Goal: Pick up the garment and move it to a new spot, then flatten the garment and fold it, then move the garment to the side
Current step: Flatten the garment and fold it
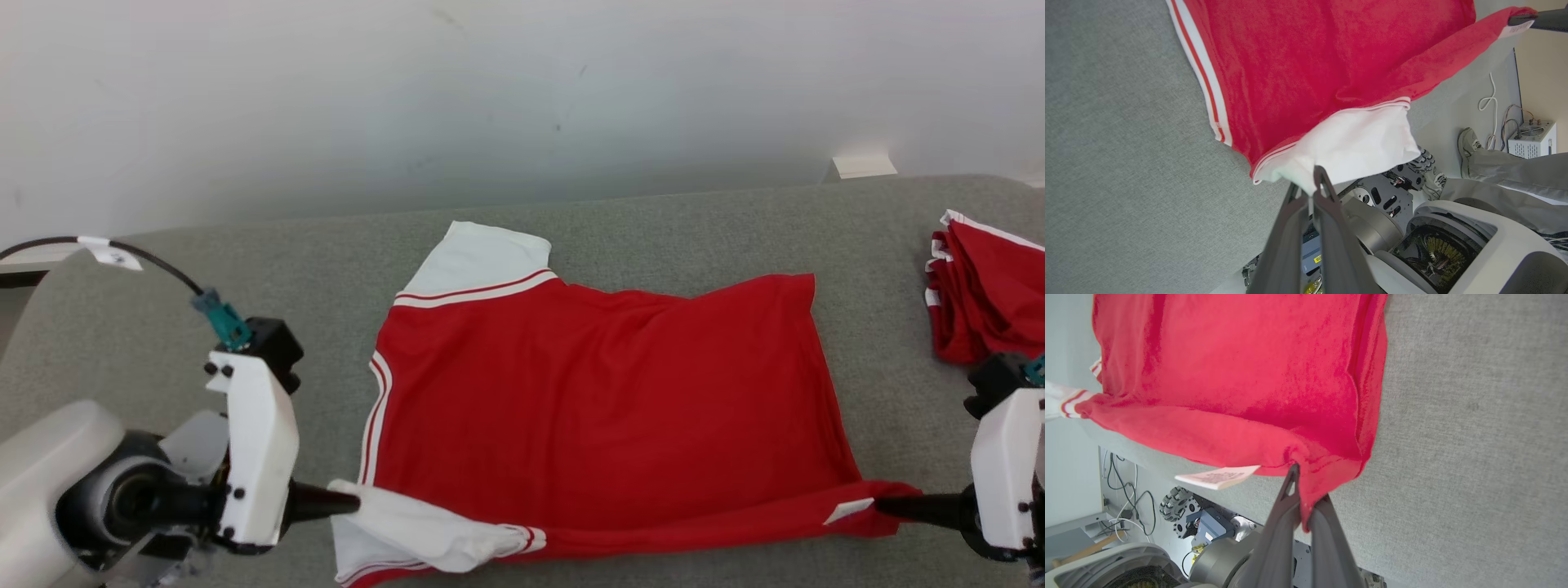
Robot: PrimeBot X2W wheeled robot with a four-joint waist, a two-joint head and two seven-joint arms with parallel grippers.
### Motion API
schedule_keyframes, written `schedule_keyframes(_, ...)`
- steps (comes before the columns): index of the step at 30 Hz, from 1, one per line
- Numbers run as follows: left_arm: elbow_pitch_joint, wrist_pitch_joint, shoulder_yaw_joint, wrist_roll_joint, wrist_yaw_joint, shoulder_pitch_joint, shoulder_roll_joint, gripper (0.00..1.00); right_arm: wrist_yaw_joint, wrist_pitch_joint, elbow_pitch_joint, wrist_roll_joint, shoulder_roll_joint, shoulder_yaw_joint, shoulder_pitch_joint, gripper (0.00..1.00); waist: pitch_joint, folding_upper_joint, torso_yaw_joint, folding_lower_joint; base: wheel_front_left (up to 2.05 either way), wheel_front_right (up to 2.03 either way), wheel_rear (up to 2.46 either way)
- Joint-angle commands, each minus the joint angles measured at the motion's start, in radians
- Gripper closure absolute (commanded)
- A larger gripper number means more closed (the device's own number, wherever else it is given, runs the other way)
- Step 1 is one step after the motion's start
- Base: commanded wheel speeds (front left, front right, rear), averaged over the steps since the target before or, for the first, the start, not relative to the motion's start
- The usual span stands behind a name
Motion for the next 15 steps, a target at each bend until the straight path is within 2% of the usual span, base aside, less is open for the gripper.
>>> schedule_keyframes(1,0.028,0.003,0.001,0.007,-0.005,-0.016,-0.017,1.00,-0.002,0.005,0.026,0.009,0.020,0.000,-0.021,1.00,0.011,-0.0001,-0.008,-0.0001,0.00,0.00,0.00)
schedule_keyframes(7,0.232,-0.018,-0.001,0.028,-0.039,-0.082,-0.141,1.00,-0.002,0.029,0.189,0.005,0.136,0.030,-0.106,1.00,0.040,-0.0001,-0.018,-0.0001,0.00,0.00,0.00)
schedule_keyframes(9,0.308,-0.039,-0.001,0.047,-0.059,-0.100,-0.183,1.00,-0.002,0.031,0.242,-0.002,0.172,0.041,-0.127,0.93,0.049,-0.0001,-0.022,-0.0001,0.00,0.00,0.00)
schedule_keyframes(12,0.420,-0.063,0.000,0.054,-0.089,-0.116,-0.232,1.00,-0.002,0.028,0.322,-0.008,0.225,0.052,-0.154,0.93,0.056,-0.0001,-0.030,-0.0001,0.00,0.00,0.00)
schedule_keyframes(14,0.482,-0.072,0.000,0.052,-0.109,-0.123,-0.258,1.00,-0.002,0.027,0.366,-0.007,0.261,0.058,-0.168,0.83,0.058,-0.0001,-0.034,-0.0001,0.00,0.00,0.00)
schedule_keyframes(15,0.511,-0.078,0.001,0.048,-0.117,-0.125,-0.271,1.00,-0.002,0.026,0.389,-0.008,0.276,0.061,-0.174,0.72,0.059,-0.0001,-0.036,-0.0001,0.00,0.00,0.00)
